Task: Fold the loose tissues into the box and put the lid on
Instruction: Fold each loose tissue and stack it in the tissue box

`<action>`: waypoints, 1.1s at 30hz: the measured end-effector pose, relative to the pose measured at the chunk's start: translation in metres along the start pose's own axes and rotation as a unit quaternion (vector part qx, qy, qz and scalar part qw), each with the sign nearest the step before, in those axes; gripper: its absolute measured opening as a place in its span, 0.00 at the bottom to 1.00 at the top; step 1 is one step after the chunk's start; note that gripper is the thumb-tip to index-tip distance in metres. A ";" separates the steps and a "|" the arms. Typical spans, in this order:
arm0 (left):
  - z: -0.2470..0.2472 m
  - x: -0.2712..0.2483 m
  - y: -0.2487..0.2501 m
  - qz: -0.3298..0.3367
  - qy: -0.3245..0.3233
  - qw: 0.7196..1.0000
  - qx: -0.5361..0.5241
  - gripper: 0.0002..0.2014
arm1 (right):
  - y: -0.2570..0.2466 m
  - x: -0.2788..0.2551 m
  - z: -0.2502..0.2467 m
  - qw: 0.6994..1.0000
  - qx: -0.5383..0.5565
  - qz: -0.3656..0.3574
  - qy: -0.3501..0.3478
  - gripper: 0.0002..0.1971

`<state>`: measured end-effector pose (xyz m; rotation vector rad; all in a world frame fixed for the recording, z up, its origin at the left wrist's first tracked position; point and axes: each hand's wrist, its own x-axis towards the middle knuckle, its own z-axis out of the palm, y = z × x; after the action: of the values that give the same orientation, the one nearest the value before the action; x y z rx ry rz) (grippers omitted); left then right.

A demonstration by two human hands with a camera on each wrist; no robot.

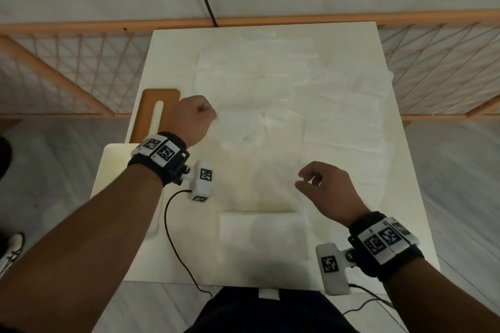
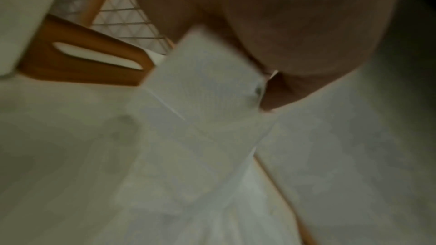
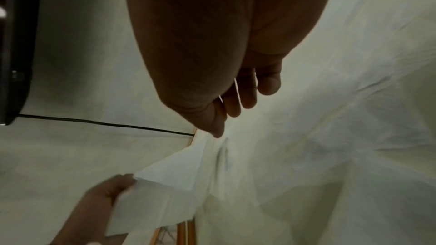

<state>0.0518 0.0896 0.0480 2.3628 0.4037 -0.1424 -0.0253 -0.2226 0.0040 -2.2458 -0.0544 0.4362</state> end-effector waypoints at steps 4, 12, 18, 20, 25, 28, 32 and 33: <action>-0.028 -0.022 0.040 0.014 -0.004 0.989 -0.150 0.08 | -0.022 0.007 0.001 0.998 0.049 -0.026 -0.006 0.31; -0.044 -0.061 0.055 -0.085 -0.108 0.942 -0.307 0.09 | -0.071 0.015 0.007 0.981 0.057 -0.149 -0.114 0.73; -0.039 -0.069 0.037 -0.163 -0.123 0.930 -0.307 0.12 | -0.075 0.001 0.027 0.982 0.065 -0.175 -0.004 0.40; -0.037 -0.075 0.030 -0.179 -0.114 0.916 -0.339 0.11 | -0.076 0.001 0.024 0.983 0.106 -0.147 0.031 0.13; -0.025 -0.097 0.005 -0.220 -0.135 0.862 -0.437 0.23 | -0.078 0.001 0.006 0.960 0.278 -0.020 -0.020 0.08; -0.004 -0.123 -0.017 -0.224 -0.157 0.824 -0.496 0.25 | -0.070 0.004 0.000 0.936 0.348 0.036 -0.047 0.08; 0.026 -0.153 -0.040 -0.210 -0.246 0.823 -0.466 0.40 | -0.061 0.005 -0.001 0.920 0.376 0.091 -0.064 0.08; 0.034 -0.157 -0.044 -0.200 -0.251 0.848 -0.421 0.40 | -0.060 0.004 -0.002 0.921 0.370 0.101 -0.067 0.08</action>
<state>-0.1112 0.0582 0.0283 1.2832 0.5488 -0.6263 -0.0145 -0.1838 0.0487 -1.4761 0.2387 0.6020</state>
